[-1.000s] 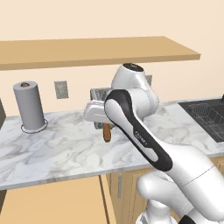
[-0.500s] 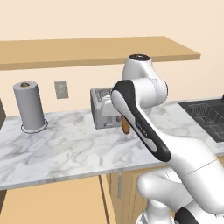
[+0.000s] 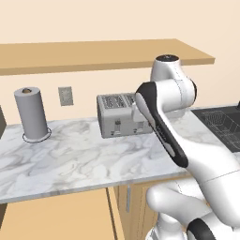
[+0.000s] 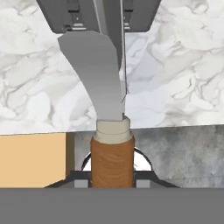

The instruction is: Take the pizza cutter from the drawer on the left and place it on the dining counter for cutting.

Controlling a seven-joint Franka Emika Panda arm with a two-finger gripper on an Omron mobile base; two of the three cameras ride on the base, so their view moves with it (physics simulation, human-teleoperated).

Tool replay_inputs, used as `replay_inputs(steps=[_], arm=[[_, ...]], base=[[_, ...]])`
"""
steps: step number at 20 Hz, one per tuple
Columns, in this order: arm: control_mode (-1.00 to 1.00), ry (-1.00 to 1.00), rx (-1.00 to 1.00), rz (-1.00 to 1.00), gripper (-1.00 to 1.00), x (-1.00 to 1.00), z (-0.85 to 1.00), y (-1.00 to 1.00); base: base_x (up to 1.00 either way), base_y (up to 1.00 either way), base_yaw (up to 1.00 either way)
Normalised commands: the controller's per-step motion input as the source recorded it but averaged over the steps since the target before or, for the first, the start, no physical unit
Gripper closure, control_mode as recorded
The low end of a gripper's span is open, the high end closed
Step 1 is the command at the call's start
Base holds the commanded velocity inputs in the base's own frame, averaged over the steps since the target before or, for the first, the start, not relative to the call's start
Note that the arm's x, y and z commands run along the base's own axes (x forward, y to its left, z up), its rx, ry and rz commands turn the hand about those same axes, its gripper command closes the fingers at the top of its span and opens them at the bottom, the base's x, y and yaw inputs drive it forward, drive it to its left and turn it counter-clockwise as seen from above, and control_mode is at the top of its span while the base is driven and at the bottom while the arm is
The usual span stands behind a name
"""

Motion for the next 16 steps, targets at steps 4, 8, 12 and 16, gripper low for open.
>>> replay_inputs(steps=[4,8,12,16], arm=[[-1.00,0.00,-0.07,0.00,1.00,0.04,0.00,-0.65],[-1.00,0.00,-0.04,0.00,1.00,0.00,0.00,-0.68],[-1.00,0.00,0.00,0.00,1.00,0.00,-0.04,-0.48],[-1.00,0.00,0.05,0.00,1.00,0.01,-0.39,-0.06]], base=[[0.00,0.00,0.00],[0.00,0.00,0.00],[0.00,0.00,0.00],[0.00,0.00,0.00]])
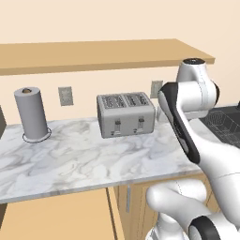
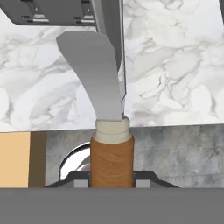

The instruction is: Take the pizza cutter from the drawer on the left and place it on the dining counter for cutting.

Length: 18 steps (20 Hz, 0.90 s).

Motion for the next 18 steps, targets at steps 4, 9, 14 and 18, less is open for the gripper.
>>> replay_inputs(steps=[4,9,14,18], arm=[[-1.00,0.00,0.10,0.00,1.00,0.03,-0.54,0.00],[-1.00,0.00,0.04,0.00,1.00,0.05,-0.22,0.00],[-1.00,0.00,0.00,0.00,1.00,0.00,0.00,0.00],[-1.00,0.00,0.00,0.00,1.00,0.00,0.00,0.00]], base=[[0.00,0.00,0.00],[0.00,0.00,0.00],[0.00,0.00,0.00],[0.00,0.00,0.00]])
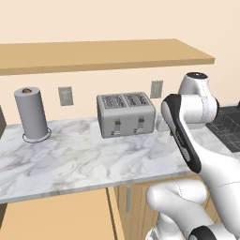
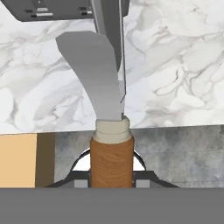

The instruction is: Take the pizza cutter from the drawer on the left and place it on the dining counter for cutting.

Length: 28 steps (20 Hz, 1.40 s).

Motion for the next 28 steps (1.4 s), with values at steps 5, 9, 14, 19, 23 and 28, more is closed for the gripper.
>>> replay_inputs(steps=[5,9,14,19,23,28], arm=[[1.00,0.00,0.00,0.00,1.00,0.00,0.00,0.00],[1.00,0.00,0.00,0.00,1.00,0.00,0.00,0.00],[1.00,0.00,0.00,0.00,1.00,0.00,0.00,0.00],[1.00,0.00,0.00,0.00,1.00,0.00,0.00,0.00],[1.00,0.00,0.00,0.00,1.00,0.00,0.00,0.00],[1.00,0.00,0.00,0.00,1.00,0.00,0.00,0.00]], base=[[-0.11,-0.01,-0.01],[-0.48,-0.51,-0.32],[-0.16,-0.72,-0.67],[0.00,-0.32,-0.87],[0.00,-0.39,-0.85],[0.04,-0.75,-0.75]])
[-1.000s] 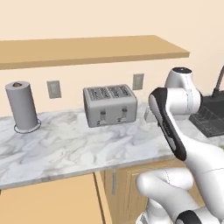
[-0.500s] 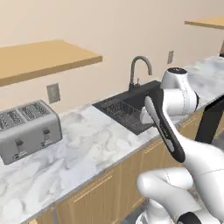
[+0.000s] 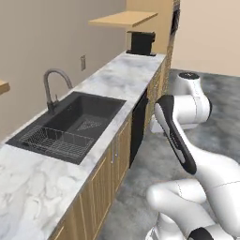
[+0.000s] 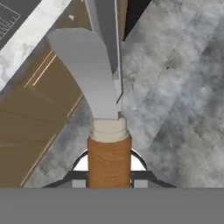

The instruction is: Take the pizza cutter from the drawer on the left and place it on the dining counter for cutting.

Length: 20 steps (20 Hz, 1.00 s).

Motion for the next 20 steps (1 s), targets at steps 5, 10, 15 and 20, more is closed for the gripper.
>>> replay_inputs(steps=[5,10,15,20], arm=[[1.00,0.00,0.00,0.00,1.00,0.00,0.00,0.00],[1.00,0.00,0.00,0.00,1.00,0.00,0.00,0.00],[1.00,0.00,0.00,0.00,1.00,0.00,0.00,0.00],[1.00,0.00,0.00,0.00,1.00,0.00,0.00,0.00]], base=[[0.09,-0.87,-0.71],[0.02,-0.84,-0.70],[0.01,-0.54,-0.76],[0.00,-0.18,-0.85]])
